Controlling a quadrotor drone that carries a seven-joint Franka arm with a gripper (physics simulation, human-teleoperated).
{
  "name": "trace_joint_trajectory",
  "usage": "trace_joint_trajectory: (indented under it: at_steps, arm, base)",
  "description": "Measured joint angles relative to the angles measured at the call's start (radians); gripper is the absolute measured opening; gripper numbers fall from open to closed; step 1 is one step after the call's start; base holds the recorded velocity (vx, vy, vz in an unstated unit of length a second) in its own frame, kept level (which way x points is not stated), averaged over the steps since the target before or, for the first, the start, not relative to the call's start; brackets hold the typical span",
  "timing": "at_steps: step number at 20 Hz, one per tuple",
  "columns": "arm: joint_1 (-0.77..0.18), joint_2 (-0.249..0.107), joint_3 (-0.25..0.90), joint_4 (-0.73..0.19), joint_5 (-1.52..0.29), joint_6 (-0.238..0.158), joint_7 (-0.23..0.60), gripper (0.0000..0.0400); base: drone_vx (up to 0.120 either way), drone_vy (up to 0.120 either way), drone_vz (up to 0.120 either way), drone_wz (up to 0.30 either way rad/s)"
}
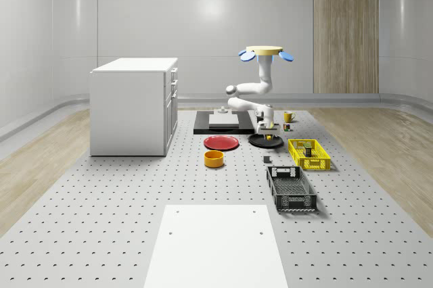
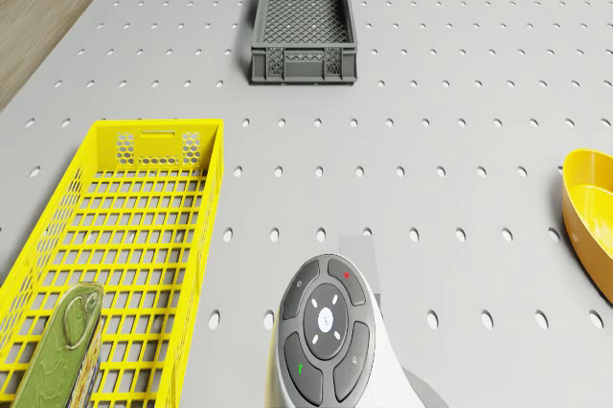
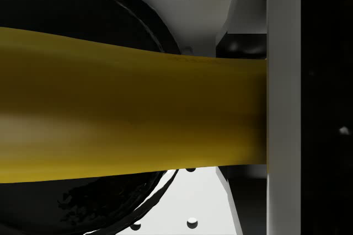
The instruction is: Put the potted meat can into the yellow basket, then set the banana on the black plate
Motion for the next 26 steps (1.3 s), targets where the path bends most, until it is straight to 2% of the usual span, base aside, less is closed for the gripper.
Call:
trace_joint_trajectory:
  at_steps: [18, 26]
  arm:
    - [-0.001, -0.002, 0.0, 0.0, 0.001, 0.001, 0.001, 0.0199]
    - [-0.01, 0.0, -0.029, 0.019, -0.026, 0.02, 0.001, 0.0199]
  base:
    - [-0.12, 0.0, -0.013, 0.0]
    - [-0.01, 0.0, 0.0, 0.0]
